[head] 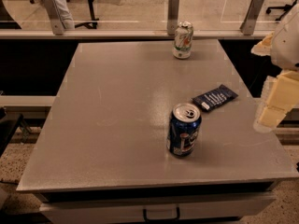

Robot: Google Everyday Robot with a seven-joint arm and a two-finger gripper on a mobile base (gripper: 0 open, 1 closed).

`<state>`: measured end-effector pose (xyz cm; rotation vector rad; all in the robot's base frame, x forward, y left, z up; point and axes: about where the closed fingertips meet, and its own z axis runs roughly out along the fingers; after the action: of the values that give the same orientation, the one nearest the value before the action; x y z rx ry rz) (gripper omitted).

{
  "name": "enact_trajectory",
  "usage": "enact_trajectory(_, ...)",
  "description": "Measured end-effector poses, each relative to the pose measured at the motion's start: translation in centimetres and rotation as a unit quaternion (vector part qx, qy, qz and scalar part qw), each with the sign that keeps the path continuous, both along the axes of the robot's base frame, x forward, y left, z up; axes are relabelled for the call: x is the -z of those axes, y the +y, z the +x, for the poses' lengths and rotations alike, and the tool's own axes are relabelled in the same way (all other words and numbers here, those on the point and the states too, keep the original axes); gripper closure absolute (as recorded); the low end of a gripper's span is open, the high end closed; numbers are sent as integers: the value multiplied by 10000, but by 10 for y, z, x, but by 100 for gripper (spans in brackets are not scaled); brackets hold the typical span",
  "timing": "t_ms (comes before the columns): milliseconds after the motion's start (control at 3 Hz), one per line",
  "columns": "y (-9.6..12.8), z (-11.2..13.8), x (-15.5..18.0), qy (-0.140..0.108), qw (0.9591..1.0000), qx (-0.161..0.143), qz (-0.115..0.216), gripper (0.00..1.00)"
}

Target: Pick pepsi can

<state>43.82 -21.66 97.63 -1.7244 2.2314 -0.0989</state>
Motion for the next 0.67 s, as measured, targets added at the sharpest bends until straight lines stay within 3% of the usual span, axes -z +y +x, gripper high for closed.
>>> enact_trajectory(333, 0, 0, 0, -4, 10000, -1, 1, 0)
enact_trajectory(667, 13, -2, 7, 11, 9996, -198, 188, 0)
